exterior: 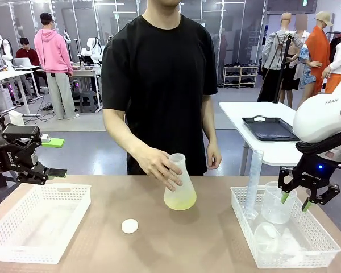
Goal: Prepare the solutions needed for the experiment.
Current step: Once the solution is in the Big flask , pick up the Plastic Funnel and place it back into the right Organizing basket, then when the human places the Big flask in the center of the table, pick up the Big flask and place it in the left Organizing basket.
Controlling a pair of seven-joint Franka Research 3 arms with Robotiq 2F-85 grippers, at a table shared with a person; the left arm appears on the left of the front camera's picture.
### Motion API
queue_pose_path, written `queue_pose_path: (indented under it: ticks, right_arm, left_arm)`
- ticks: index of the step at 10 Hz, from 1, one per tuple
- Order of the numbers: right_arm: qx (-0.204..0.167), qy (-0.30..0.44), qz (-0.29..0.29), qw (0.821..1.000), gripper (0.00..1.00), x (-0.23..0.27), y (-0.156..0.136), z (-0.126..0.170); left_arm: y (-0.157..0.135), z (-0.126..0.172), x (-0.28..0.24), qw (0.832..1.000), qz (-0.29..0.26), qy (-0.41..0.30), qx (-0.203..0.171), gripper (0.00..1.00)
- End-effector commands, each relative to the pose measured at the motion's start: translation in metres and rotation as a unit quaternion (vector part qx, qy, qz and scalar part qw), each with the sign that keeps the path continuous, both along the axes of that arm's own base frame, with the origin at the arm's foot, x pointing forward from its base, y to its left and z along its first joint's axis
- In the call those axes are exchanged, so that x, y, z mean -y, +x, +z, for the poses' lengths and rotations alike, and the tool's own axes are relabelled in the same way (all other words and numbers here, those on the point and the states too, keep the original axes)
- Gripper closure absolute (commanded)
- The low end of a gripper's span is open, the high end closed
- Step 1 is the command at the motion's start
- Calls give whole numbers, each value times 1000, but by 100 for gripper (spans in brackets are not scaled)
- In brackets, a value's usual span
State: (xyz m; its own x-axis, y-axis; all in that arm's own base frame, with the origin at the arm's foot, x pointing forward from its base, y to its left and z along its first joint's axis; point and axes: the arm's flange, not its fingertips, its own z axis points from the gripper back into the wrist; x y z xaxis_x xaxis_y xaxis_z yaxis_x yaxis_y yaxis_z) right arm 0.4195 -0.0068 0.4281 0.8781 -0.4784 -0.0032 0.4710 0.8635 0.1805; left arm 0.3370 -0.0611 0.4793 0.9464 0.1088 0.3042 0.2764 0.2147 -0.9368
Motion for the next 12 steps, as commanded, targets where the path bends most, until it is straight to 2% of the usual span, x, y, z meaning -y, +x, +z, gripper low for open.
queue_pose_path:
  ticks: [1, 7, 8, 10, 12]
  right_arm:
    - [1, -1, 0, 1000, 46, 0, 0, 0]
    - [0, 0, 0, 1000, 45, 0, 0, 0]
    - [33, 102, 25, 994, 45, -3, -31, 31]
    - [39, 227, 39, 972, 45, 0, -68, 64]
    - [38, 323, 74, 943, 45, 1, -91, 82]
  left_arm:
    - [1, 2, 2, 1000, 0, -15, 1, 0]
    - [1, 2, 2, 1000, 0, -15, 1, 0]
    - [1, 2, 2, 1000, 0, -15, 1, 0]
    - [1, 2, 2, 1000, 0, -15, 1, 0]
    - [1, 2, 2, 1000, 0, -15, 1, 0]
